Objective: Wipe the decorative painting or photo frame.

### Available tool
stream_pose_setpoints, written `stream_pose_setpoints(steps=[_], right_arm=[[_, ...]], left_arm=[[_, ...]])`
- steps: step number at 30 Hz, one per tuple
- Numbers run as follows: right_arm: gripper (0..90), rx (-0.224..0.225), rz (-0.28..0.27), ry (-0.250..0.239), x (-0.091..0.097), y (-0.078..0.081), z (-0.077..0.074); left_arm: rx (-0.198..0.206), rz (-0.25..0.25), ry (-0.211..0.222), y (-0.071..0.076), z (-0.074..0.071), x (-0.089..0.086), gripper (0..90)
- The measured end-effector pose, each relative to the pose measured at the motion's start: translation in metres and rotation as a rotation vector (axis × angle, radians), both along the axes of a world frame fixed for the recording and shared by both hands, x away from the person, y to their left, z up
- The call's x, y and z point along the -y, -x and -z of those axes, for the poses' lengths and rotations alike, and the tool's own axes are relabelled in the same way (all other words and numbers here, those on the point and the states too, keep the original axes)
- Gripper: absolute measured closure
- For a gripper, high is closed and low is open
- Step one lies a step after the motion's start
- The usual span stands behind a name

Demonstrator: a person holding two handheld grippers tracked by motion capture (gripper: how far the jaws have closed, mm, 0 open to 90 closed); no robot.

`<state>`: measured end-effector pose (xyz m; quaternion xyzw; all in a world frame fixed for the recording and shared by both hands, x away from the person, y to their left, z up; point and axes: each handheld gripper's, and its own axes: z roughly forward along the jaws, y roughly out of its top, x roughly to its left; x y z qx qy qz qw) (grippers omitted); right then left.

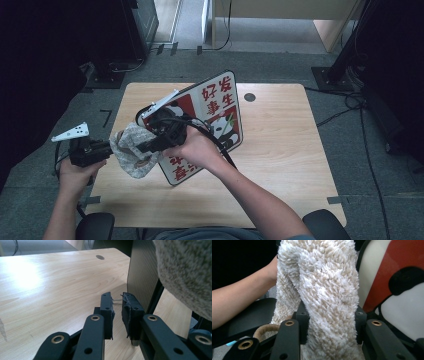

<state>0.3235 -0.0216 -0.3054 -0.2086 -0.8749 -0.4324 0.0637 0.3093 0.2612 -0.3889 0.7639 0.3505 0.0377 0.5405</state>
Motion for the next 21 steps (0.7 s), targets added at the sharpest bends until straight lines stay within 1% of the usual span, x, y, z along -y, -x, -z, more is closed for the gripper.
stream_pose_setpoints(steps=[1,3,4,8,10,13,16,21], right_arm=[[62.7,-0.005,0.0,0.003,0.0,0.0,0.0],[62.8,-0.001,-0.002,0.003,0.0,0.0,0.003],[62.8,-0.007,-0.001,0.004,0.0,0.001,0.003],[62.8,-0.009,-0.003,0.004,0.002,0.001,0.007],[62.9,-0.001,-0.006,-0.001,0.003,0.001,0.01],[63.0,-0.002,-0.004,-0.003,0.004,0.002,0.012],[63.0,-0.008,-0.005,0.003,0.004,0.003,0.015],[63.0,-0.021,-0.005,0.006,0.005,0.004,0.02]], left_arm=[[0.002,-0.001,-0.002,0.0,0.0,0.0,79.2],[-0.002,-0.001,-0.001,0.0,0.0,0.0,79.2],[-0.002,-0.001,-0.001,0.0,0.0,0.0,79.1],[-0.001,0.011,-0.003,0.0,0.0,0.001,79.1],[0.006,0.012,-0.005,0.001,0.0,0.002,79.2],[0.002,0.016,-0.004,0.0,0.0,0.003,79.2],[-0.001,0.014,-0.009,0.0,0.001,0.002,79.1],[0.004,0.015,0.0,0.001,0.0,0.002,78.6]])
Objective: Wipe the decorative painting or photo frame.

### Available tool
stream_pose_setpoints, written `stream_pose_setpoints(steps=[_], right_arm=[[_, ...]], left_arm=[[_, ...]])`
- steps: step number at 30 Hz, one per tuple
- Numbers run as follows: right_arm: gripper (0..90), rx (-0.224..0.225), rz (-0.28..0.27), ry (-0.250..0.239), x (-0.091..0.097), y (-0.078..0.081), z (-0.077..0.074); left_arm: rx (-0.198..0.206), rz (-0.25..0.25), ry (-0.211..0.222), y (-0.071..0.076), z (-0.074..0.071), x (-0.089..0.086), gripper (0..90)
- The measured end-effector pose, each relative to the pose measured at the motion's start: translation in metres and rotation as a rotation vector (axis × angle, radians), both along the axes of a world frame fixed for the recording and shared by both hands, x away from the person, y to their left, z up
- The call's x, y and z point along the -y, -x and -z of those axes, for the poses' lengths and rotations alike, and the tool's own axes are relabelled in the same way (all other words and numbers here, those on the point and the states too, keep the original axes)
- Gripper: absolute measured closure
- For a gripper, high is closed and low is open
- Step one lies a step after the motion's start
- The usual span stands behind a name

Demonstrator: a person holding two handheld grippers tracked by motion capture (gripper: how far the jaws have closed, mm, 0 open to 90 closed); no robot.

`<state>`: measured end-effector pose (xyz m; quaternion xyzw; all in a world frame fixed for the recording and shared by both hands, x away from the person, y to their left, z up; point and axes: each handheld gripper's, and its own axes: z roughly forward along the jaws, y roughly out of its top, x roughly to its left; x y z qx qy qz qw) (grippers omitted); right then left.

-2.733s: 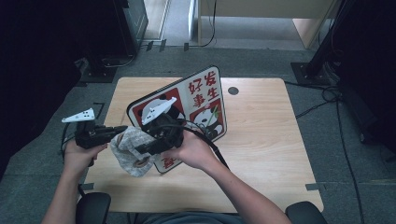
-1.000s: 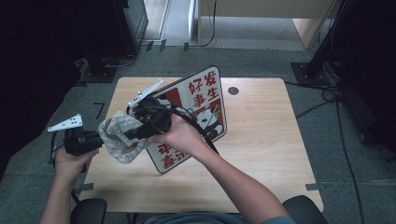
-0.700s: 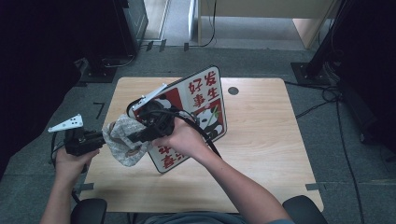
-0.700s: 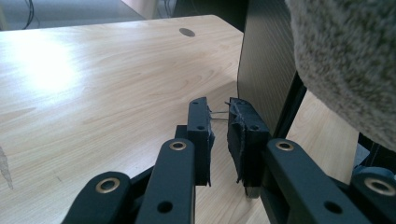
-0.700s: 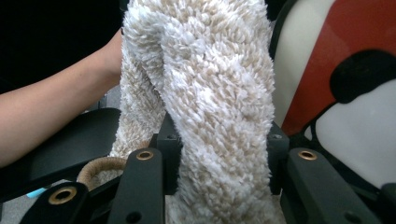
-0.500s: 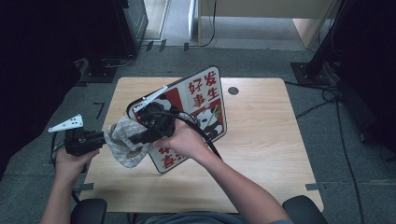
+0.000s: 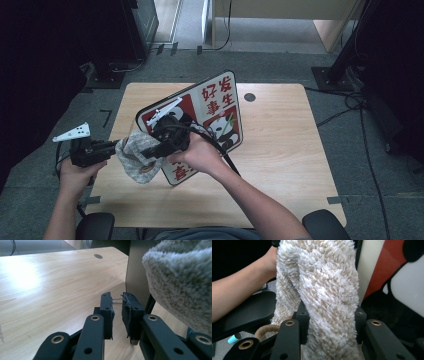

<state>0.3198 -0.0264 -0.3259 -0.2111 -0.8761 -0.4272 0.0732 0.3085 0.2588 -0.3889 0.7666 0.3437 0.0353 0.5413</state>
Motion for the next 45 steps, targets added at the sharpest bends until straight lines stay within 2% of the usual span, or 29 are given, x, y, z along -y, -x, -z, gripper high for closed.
stream_pose_setpoints(steps=[10,24,37,45], right_arm=[[63.0,-0.02,0.004,0.01,0.004,0.004,0.014],[63.2,-0.02,-0.009,0.022,0.008,0.009,0.035],[63.2,-0.029,-0.02,0.041,0.014,0.014,0.059],[63.7,-0.048,-0.002,0.024,0.018,0.019,0.074]], left_arm=[[0.004,0.012,-0.004,0.001,-0.001,0.002,78.7],[0.011,0.018,-0.009,0.001,-0.001,0.003,78.4],[0.0,0.023,-0.019,0.001,-0.001,0.007,78.2],[-0.007,0.026,-0.027,0.002,-0.002,0.01,77.6]])
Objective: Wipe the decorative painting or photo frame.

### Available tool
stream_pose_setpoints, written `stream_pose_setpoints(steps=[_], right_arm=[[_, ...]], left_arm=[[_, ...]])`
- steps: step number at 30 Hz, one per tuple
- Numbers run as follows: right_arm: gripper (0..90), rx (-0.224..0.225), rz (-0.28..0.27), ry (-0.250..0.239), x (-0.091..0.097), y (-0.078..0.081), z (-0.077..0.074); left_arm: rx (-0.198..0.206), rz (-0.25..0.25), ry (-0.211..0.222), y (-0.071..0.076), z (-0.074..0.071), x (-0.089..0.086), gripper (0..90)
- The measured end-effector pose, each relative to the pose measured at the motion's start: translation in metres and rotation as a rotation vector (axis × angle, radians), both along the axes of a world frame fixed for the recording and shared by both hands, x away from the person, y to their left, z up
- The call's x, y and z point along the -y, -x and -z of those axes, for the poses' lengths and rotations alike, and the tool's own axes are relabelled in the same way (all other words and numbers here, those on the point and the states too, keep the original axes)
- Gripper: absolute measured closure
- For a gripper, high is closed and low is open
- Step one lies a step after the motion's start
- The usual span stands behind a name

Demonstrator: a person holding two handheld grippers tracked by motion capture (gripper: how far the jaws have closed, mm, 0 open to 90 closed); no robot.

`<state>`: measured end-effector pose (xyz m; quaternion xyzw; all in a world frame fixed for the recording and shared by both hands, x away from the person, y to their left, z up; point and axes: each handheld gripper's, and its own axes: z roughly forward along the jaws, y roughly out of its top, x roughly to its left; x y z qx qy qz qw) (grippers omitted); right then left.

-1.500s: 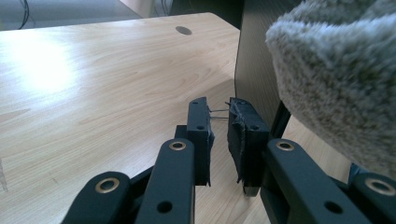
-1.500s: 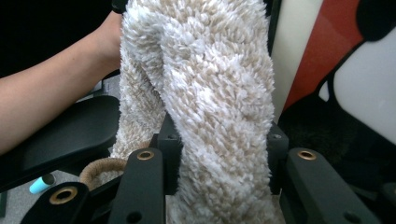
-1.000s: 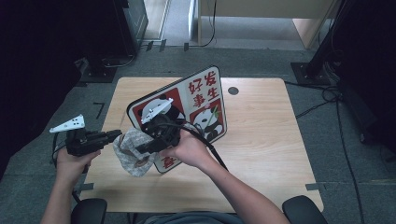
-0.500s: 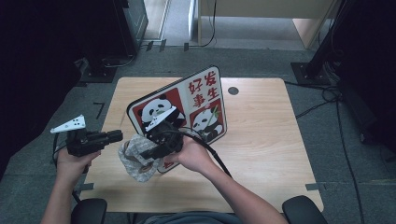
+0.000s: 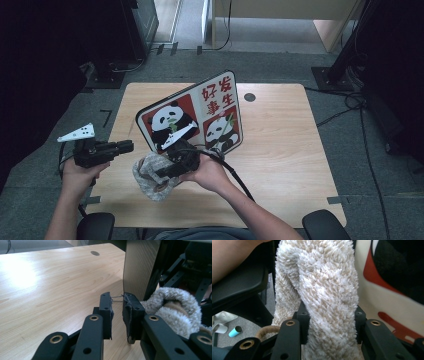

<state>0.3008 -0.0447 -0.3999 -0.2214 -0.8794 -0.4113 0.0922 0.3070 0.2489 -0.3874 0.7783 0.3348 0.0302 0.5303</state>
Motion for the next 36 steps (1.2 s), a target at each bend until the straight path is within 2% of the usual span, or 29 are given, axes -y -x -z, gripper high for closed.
stream_pose_setpoints(steps=[7,13,17,19,25,27,33,36], right_arm=[[63.6,0.033,-0.019,-0.008,0.003,0.003,0.011],[63.6,0.026,-0.022,0.001,0.004,0.004,0.02],[63.6,0.051,-0.033,0.003,0.005,0.007,0.025],[63.6,0.057,-0.036,0.008,0.006,0.009,0.029],[63.6,0.05,-0.037,0.016,0.008,0.012,0.039],[63.6,0.056,-0.041,0.011,0.009,0.013,0.043],[63.6,0.051,-0.037,0.004,0.013,0.014,0.052],[63.6,0.047,-0.033,0.003,0.014,0.015,0.054]], left_arm=[[-0.005,0.007,0.001,0.0,-0.002,0.004,76.1],[-0.003,0.033,0.002,0.002,-0.005,0.012,73.3],[-0.017,0.043,0.01,0.001,-0.007,0.017,69.7],[-0.008,0.045,0.012,0.001,-0.008,0.019,69.2],[-0.001,0.062,0.002,0.0,-0.011,0.03,66.9],[-0.017,0.066,0.015,-0.001,-0.012,0.033,67.0],[-0.014,0.07,0.023,-0.004,-0.013,0.035,67.1],[0.001,0.093,0.034,-0.004,-0.014,0.035,67.1]])
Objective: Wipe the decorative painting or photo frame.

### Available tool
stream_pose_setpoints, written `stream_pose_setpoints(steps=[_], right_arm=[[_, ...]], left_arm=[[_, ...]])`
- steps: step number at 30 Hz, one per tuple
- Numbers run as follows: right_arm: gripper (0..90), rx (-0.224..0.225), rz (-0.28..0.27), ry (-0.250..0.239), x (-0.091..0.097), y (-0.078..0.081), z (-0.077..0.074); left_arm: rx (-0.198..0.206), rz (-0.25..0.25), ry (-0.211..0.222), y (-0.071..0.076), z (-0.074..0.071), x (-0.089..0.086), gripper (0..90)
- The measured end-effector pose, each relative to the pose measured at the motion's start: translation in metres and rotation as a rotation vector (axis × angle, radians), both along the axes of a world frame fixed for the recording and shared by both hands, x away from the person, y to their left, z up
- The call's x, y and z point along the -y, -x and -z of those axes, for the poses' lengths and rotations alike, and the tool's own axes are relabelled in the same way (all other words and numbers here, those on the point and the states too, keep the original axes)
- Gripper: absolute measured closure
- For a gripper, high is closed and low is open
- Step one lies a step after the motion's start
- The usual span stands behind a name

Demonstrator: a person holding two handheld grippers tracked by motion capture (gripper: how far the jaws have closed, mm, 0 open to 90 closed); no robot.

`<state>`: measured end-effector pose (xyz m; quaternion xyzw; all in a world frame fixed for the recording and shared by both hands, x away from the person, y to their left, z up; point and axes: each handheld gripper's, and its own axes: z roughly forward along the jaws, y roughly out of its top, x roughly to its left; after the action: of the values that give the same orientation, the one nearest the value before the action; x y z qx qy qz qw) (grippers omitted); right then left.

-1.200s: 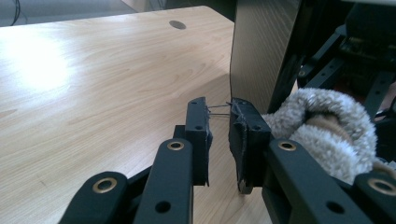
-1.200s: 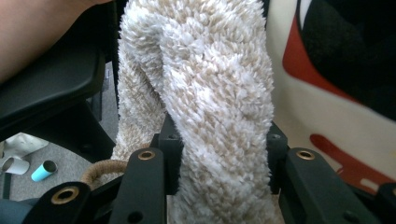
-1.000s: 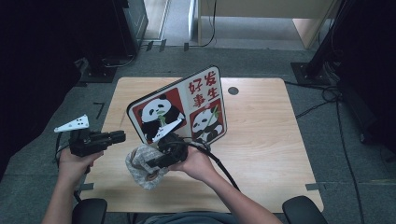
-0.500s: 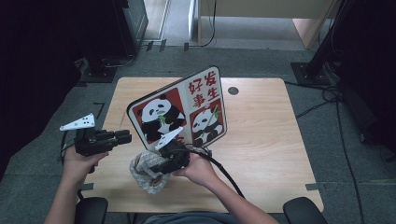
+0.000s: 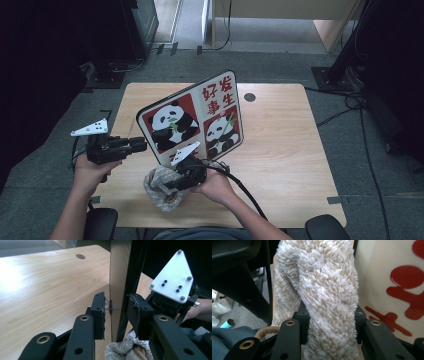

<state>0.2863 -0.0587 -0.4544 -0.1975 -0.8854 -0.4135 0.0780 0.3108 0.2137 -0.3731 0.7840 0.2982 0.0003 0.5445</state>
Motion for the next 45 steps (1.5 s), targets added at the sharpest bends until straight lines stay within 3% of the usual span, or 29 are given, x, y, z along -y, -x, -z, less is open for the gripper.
stream_pose_setpoints(steps=[5,16,19,22,34,45], right_arm=[[63.5,-0.007,0.001,0.001,0.0,0.0,0.003],[63.6,-0.025,0.0,-0.009,0.004,0.001,0.01],[63.7,-0.036,-0.005,-0.002,0.004,0.0,0.012],[63.8,-0.047,-0.007,0.007,0.005,0.0,0.014],[64.1,-0.05,-0.011,0.024,0.022,-0.002,0.025],[64.2,-0.048,0.025,0.033,0.043,-0.012,0.018]], left_arm=[[0.019,0.037,-0.009,0.0,-0.002,0.008,66.2],[-0.031,0.059,-0.03,-0.012,0.005,0.026,68.3],[-0.061,0.074,-0.008,-0.016,0.005,0.03,70.7],[-0.056,0.083,-0.01,-0.017,0.005,0.033,73.4],[-0.044,0.059,-0.035,-0.014,0.003,0.032,77.4],[-0.037,0.048,-0.037,-0.014,0.003,0.031,77.6]])
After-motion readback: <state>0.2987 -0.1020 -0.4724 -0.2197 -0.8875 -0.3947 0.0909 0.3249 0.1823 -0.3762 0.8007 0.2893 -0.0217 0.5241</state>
